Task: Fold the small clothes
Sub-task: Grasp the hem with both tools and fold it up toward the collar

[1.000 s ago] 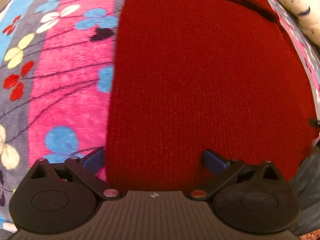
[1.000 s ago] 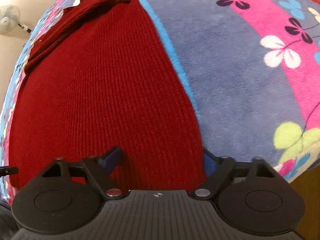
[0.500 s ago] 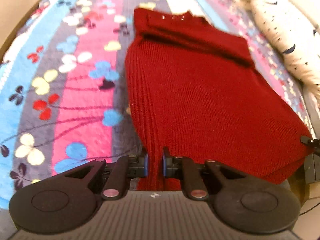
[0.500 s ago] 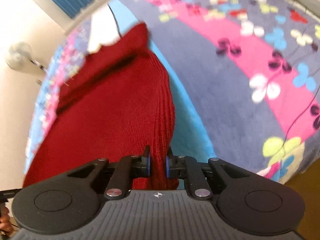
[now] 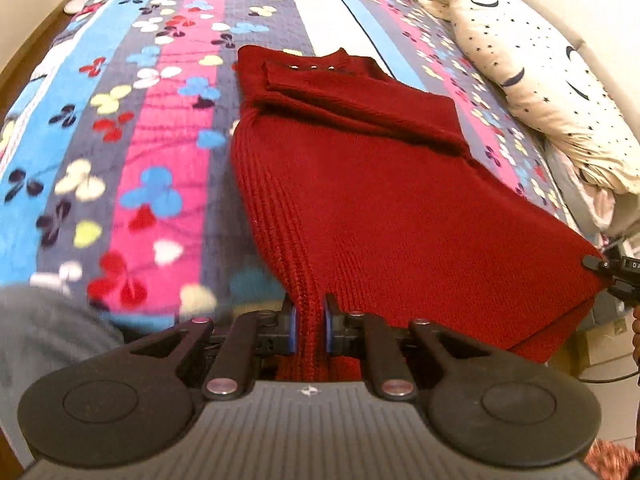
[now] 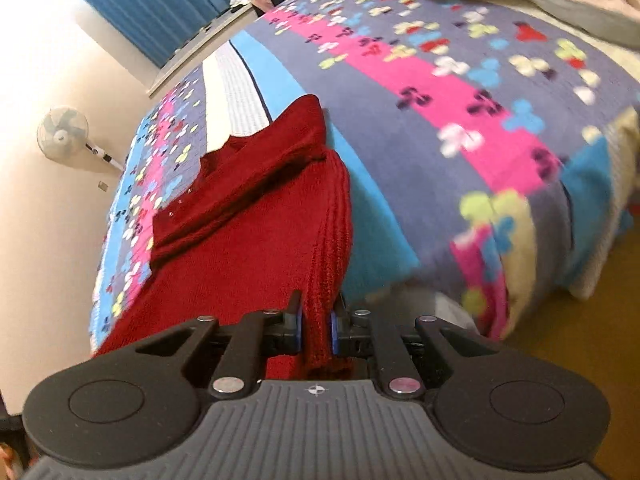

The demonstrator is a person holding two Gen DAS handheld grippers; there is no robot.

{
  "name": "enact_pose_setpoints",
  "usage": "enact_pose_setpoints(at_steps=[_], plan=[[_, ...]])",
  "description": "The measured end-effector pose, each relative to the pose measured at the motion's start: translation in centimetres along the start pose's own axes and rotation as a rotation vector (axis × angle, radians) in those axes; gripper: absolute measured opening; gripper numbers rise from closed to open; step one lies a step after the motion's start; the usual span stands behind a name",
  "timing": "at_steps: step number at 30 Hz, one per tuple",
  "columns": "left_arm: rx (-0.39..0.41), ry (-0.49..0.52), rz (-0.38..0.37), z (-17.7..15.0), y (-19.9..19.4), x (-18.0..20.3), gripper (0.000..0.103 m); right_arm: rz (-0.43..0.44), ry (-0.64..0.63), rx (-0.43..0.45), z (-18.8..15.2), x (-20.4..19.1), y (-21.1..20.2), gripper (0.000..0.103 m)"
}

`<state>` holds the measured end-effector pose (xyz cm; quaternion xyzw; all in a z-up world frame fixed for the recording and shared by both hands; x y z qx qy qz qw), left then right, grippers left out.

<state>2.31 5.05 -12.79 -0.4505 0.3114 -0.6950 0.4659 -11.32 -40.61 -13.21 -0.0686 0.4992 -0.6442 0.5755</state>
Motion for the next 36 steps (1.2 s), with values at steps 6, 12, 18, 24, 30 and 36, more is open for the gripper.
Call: enact_pose_setpoints(at_steps=[6, 12, 18, 24, 30, 36], plan=[[0.006, -0.031, 0.013, 2.1, 0.4, -0.8, 0.013, 0.005, -0.01, 0.013, 2.6, -1.4, -0.2, 0.013], [0.011, -0.1, 0.021, 10.4, 3.7, -2.1, 0.013, -0.027, 0.002, -0.01, 11.1, -2.5, 6.1, 0.013], [0.028, -0.193, 0.032, 23.8, 10.4, -3.5, 0.015, -0.122, 0.026, -0.05, 22.8, -3.9, 18.0, 0.012], [0.112, -0.388, 0.165, 37.0, 17.7, -6.4, 0.08, -0.311, 0.129, 0.031, 30.4, -2.1, 28.6, 0.072], [0.133, -0.281, 0.177, 36.2, 18.3, -7.4, 0.09, -0.217, 0.033, 0.046, 26.3, 0.2, 29.0, 0.077], [0.06, -0.119, 0.194, 32.1, 21.1, -5.9, 0.09, -0.203, 0.004, 0.003, 22.7, 1.6, 30.5, 0.078]])
Point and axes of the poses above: each gripper's, at about its wrist camera, not at the fingertips, and y roughly the way its jaws point, x to its right, z to its top, the point moved 5 cm from there along y, roughly the way its jaws point, and after that the axes turned 7 degrees about -y, right-handed, at the moved point
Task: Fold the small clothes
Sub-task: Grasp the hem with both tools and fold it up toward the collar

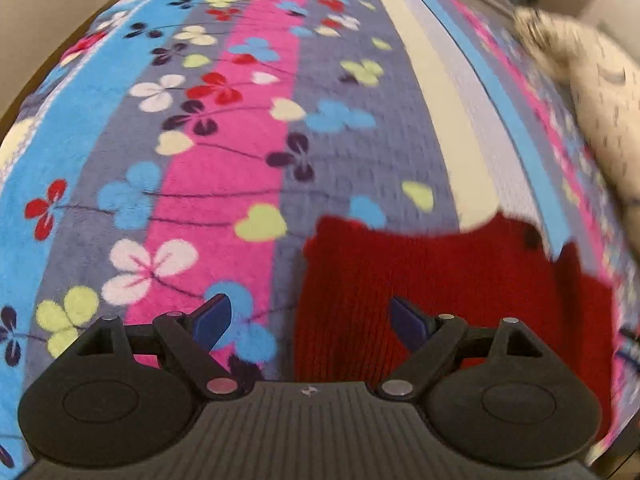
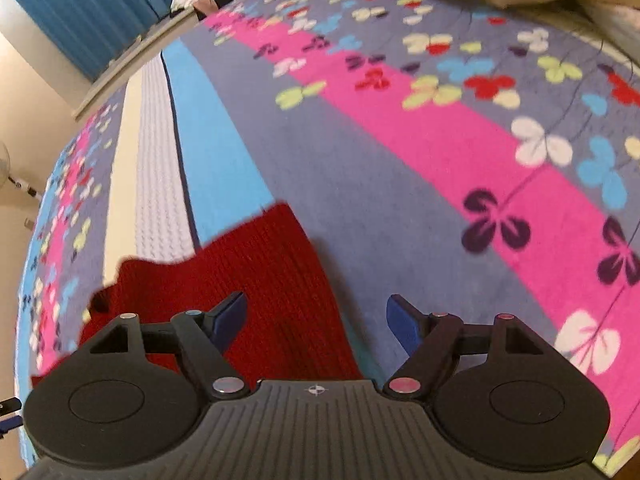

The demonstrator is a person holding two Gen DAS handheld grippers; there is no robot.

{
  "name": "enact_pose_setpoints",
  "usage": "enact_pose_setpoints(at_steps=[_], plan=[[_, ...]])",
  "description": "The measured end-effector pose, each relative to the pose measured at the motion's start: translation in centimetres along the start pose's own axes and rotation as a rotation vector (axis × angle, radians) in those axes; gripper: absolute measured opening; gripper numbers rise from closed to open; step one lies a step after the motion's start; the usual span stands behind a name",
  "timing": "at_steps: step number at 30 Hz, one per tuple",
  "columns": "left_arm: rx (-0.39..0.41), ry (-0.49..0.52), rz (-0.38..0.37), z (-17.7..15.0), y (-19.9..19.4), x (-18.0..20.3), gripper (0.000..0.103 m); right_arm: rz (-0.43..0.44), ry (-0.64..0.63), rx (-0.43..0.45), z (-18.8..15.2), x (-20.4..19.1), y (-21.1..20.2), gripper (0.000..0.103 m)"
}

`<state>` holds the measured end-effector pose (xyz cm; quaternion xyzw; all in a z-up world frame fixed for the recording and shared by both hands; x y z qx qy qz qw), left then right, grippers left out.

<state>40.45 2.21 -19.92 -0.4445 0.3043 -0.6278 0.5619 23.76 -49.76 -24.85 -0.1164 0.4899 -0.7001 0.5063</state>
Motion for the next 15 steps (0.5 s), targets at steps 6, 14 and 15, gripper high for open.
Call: enact_pose_setpoints(at_steps=[6, 14, 15], plan=[[0.076, 0.181, 0.051, -0.6, 0.3, 4.1, 0.08, -0.008, -0.025, 0.024, 0.2, -1.0, 1.0, 0.078], [0.021, 0.214, 0.082, -0.1, 4.2, 5.0, 0.054, -0.026, -0.09, 0.038, 0.2, -2.6, 2.3, 0.078], [0.022, 0.196, 0.08, 0.1, 4.4, 4.8, 0.053, -0.028, -0.101, 0.036, 0.1, -2.8, 2.5, 0.069]])
Point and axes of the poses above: each gripper's, at about its wrist camera, not at the fingertips, and y roughly the way its jaws point, x to its right, z to its top, the point moved 5 cm from there along y, roughly the way its jaws point, and after that the axes turned 7 degrees about -y, right-handed, at the moved point
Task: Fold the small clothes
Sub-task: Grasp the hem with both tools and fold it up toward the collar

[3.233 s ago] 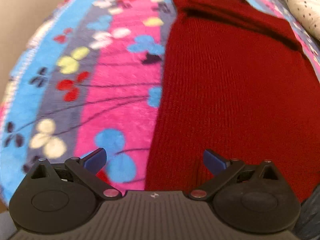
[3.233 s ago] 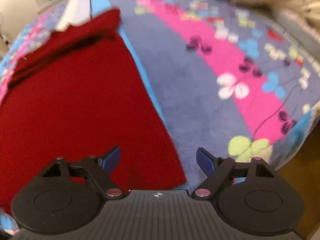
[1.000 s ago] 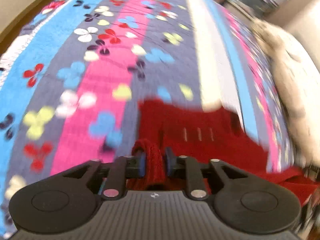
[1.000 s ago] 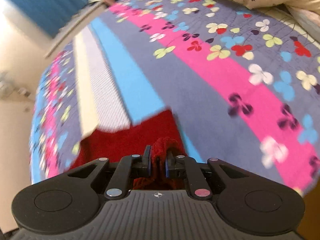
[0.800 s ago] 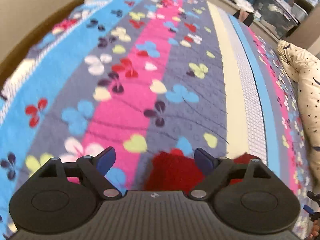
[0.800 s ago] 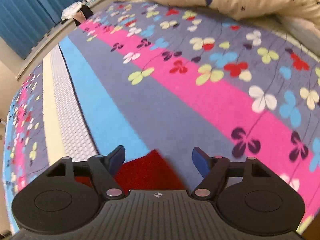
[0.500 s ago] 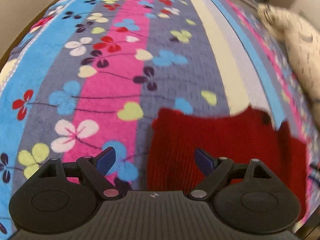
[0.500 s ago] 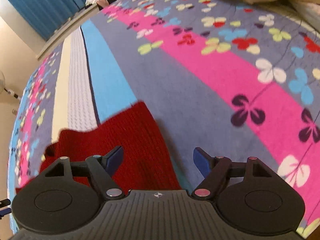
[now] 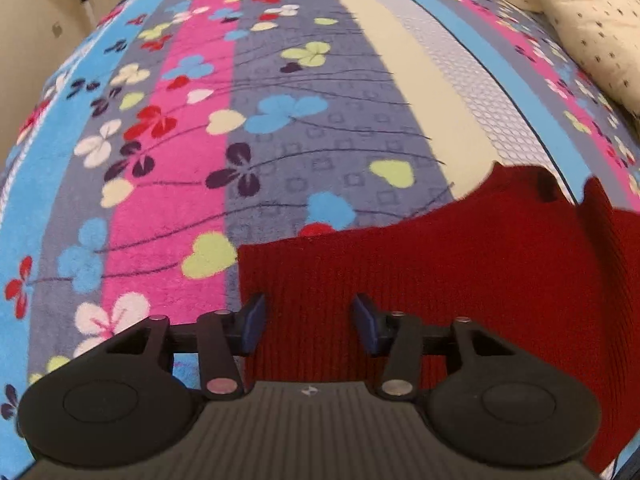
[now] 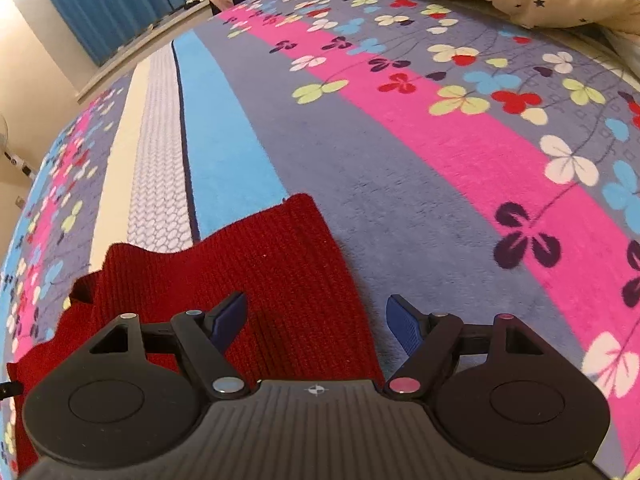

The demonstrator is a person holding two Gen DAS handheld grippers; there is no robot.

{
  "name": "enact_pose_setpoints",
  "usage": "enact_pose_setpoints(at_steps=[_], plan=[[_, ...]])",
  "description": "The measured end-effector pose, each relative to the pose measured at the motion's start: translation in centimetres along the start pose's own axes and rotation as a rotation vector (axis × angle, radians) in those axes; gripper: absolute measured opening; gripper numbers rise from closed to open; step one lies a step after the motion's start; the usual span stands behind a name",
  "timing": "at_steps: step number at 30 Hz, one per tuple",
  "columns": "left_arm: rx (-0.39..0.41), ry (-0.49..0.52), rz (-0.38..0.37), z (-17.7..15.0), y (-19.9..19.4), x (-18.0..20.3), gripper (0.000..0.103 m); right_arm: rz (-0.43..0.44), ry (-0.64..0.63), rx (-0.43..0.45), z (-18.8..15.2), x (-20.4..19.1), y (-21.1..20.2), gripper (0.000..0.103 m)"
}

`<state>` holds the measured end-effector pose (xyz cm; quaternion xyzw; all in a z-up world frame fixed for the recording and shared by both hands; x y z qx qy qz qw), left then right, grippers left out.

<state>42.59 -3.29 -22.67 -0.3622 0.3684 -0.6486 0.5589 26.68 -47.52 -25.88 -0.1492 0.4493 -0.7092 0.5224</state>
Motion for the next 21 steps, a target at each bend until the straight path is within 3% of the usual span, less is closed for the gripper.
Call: enact_pose_setpoints(at_steps=[1, 3, 4, 10, 12, 15, 16, 17, 19, 21], plan=[[-0.003, -0.02, -0.006, 0.2, 0.0, -0.1, 0.043, 0.001, -0.025, -0.006, -0.1, -0.4, 0.3, 0.045], [0.018, -0.048, -0.01, 0.4, -0.6, -0.3, 0.018, -0.041, -0.079, 0.012, -0.1, -1.0, 0.0, 0.026], [0.032, -0.05, -0.023, 0.5, -1.3, -0.3, 0.016, -0.046, -0.1, 0.025, 0.0, -1.2, -0.4, 0.018], [0.175, -0.123, -0.112, 1.0, -8.7, -2.2, 0.013, 0.004, -0.103, 0.174, 0.9, -1.8, -6.1, 0.015], [0.199, -0.129, -0.103, 1.7, -9.5, -3.2, 0.013, 0.029, -0.067, 0.231, 1.8, -1.5, -8.1, 0.015], [0.149, -0.141, -0.033, 2.6, -6.5, -4.3, 0.013, -0.003, -0.055, 0.24, 2.7, -1.0, -7.1, 0.014], [0.122, -0.146, -0.009, 2.6, -4.8, -4.4, 0.013, -0.034, -0.063, 0.216, 2.7, -0.8, -5.6, 0.014], [0.102, -0.152, 0.004, 2.5, -3.4, -4.4, 0.0, -0.065, -0.066, 0.175, 2.4, -0.5, -3.8, 0.014], [0.103, -0.129, 0.133, 2.4, -1.0, -4.6, 0.0, -0.115, -0.067, 0.068, 1.5, 0.2, 0.0, 0.014], [0.04, -0.166, 0.141, 2.1, 0.9, -5.5, 0.0, -0.133, -0.079, 0.057, 0.8, 0.5, 1.7, 0.015]])
Point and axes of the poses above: each gripper's, at about its wrist camera, not at the fingertips, and y roughly the way its jaws point, x to its right, z to its top, the point moved 5 cm from there along y, roughly the way its jaws point, and after that the axes turned 7 degrees about -y, right-handed, at the moved point
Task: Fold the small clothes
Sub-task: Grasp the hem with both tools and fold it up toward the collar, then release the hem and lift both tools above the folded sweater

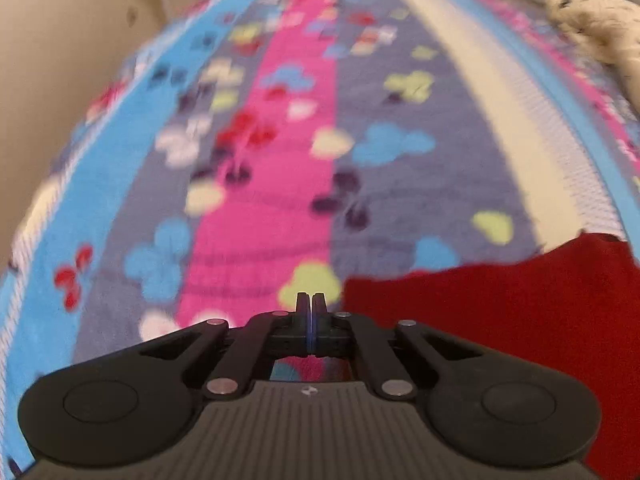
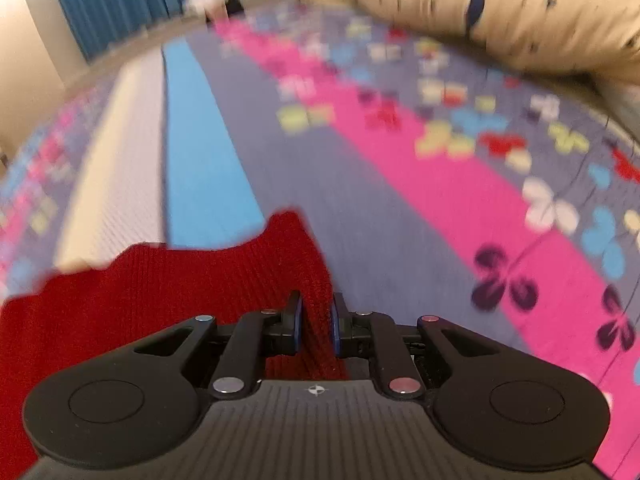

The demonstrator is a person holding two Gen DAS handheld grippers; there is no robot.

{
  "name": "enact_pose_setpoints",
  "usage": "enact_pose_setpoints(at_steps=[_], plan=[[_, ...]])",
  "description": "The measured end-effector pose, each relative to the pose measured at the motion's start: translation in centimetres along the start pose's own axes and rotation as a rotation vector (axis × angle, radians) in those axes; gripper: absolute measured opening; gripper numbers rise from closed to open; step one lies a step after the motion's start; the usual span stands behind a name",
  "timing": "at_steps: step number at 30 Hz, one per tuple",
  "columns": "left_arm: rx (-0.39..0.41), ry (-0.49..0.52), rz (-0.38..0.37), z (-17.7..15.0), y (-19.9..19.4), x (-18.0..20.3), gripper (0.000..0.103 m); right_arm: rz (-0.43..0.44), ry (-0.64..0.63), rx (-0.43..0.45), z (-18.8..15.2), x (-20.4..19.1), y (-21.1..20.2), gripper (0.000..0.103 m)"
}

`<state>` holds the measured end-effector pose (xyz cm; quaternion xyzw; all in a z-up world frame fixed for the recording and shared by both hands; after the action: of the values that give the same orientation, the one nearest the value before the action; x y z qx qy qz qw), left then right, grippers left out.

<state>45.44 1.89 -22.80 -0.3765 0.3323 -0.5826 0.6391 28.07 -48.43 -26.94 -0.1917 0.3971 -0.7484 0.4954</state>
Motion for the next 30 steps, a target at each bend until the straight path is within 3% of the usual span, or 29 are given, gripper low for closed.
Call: enact_pose_setpoints(at_steps=[3, 5, 6, 7, 9, 13, 18, 22, 26, 30], plan=[[0.016, 0.024, -0.021, -0.3, -0.3, -0.4, 0.004, 0.029, 0.05, 0.019, -0.1, 0.2, -0.2, 0.02], [0.005, 0.01, -0.058, -0.7, -1.1, -1.2, 0.021, 0.041, 0.072, 0.02, -0.2, 0.8, -1.0, 0.043], [0.0, -0.005, -0.087, -1.0, -1.6, -1.6, 0.05, 0.029, 0.083, 0.018, -0.2, 1.2, -1.6, 0.055], [0.007, -0.02, -0.097, -1.5, -2.6, -1.9, 0.08, 0.01, 0.097, 0.029, -0.3, 1.7, -2.6, 0.058], [0.068, -0.027, -0.103, -2.6, -5.0, -2.4, 0.096, 0.016, 0.117, 0.058, -0.8, 2.2, -4.9, 0.06], [0.104, -0.006, -0.127, -6.5, -9.7, -2.9, 0.099, 0.071, 0.144, 0.101, -3.3, 2.4, -11.2, 0.065], [0.07, -0.045, -0.163, -12.7, -14.2, -4.0, 0.099, 0.137, 0.1, 0.128, -8.3, 0.5, -18.7, 0.072], [0.062, -0.036, -0.121, -17.0, -16.8, -4.6, 0.099, 0.166, 0.035, 0.108, -11.6, -1.7, -21.9, 0.072], [0.036, -0.09, -0.129, -20.4, -19.4, -5.4, 0.099, 0.19, 0.011, 0.07, -14.2, -3.4, -24.2, 0.072], [0.029, -0.074, -0.12, -23.0, -21.2, -5.3, 0.099, 0.217, -0.022, 0.055, -16.6, -4.7, -26.7, 0.075]])
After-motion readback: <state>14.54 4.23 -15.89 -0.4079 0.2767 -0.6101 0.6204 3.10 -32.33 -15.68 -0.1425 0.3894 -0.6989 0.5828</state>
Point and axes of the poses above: each gripper's, at about its wrist camera, not at the fingertips, and y roughly the way its jaws point, x to its right, z to its top, the point moved 5 cm from there along y, roughly the way its jaws point, and after that the axes turned 7 degrees about -y, right-handed, at the moved point
